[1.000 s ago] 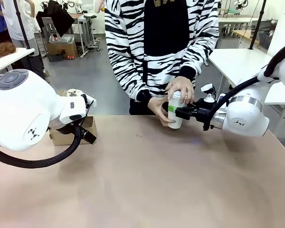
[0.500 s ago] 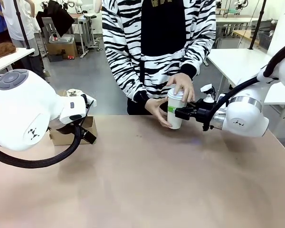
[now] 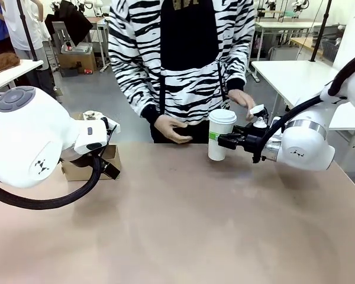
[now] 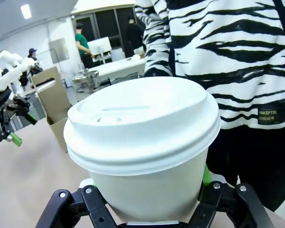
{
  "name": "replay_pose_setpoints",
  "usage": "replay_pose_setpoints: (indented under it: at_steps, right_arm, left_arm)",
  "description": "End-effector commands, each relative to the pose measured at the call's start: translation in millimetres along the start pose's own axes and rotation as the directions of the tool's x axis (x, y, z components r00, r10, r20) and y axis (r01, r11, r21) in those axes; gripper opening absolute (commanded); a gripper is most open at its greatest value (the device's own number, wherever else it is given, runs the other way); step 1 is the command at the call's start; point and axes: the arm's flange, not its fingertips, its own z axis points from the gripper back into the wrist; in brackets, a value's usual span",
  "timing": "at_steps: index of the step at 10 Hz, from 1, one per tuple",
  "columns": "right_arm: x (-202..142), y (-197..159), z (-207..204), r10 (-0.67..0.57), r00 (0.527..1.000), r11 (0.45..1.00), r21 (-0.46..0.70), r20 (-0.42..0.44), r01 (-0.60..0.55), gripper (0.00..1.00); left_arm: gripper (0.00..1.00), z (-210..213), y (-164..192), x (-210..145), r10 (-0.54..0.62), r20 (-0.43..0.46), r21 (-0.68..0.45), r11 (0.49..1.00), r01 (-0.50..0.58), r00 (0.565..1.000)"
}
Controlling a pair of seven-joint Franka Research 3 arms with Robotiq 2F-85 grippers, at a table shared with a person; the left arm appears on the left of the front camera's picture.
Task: Pour a drink into a cup and package it in a carrier.
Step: When a person places the Paper Cup Lid on the 600 ml Paper Cup , lift the 600 ml Paper Cup.
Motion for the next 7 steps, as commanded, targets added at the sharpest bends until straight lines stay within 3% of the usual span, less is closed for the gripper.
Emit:
replay_pose_setpoints:
  at_steps: [1,7]
  right_arm:
    - [4.7,1.5,-1.8,0.004,1.000,1.000,-0.004,0.005,-0.004,0.80]
    - [4.7,1.5,-1.8,0.004,1.000,1.000,-0.004,0.005,-0.004,0.80]
  left_arm:
    - [1.00,0.4,0.3,-0.1,0.001,0.001,-0.002,1.000,-0.001,1.000]
    - [1.00,0.4,0.3,-0.1,0.001,0.001,-0.002,1.000,-0.001,1.000]
